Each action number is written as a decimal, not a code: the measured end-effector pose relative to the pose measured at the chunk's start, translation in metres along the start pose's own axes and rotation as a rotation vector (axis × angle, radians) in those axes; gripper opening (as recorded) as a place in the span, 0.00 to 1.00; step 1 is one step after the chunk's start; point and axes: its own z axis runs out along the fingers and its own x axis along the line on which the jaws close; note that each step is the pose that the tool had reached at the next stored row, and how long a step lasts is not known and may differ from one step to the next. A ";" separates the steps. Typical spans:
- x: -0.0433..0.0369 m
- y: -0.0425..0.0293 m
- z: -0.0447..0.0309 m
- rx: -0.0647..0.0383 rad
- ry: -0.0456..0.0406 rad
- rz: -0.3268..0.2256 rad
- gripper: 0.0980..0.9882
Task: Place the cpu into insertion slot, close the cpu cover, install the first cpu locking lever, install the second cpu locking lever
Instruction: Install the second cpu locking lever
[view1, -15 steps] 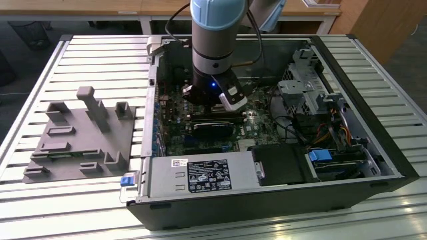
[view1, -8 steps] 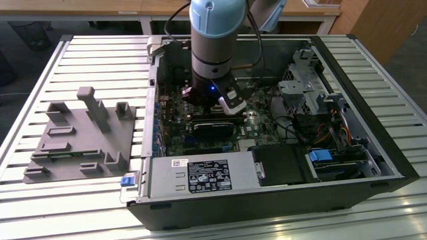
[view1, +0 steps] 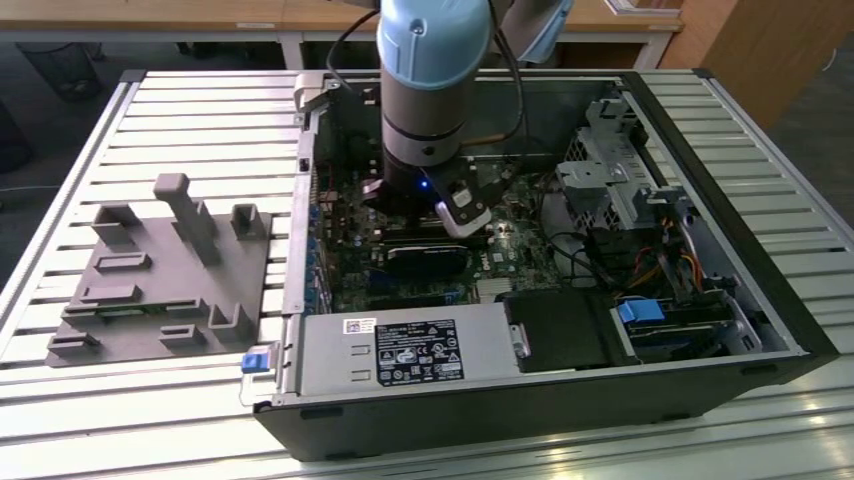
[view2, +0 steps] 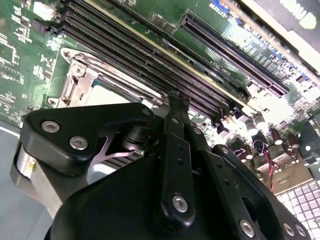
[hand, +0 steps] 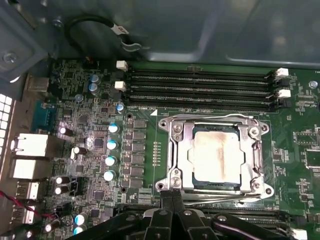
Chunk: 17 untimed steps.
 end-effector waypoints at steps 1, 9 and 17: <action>0.0007 -0.0002 0.0004 -0.005 -0.0001 0.000 0.01; 0.0035 -0.0015 0.0061 -0.043 -0.0010 0.000 0.01; 0.0055 -0.0026 0.0092 -0.058 -0.0014 0.000 0.01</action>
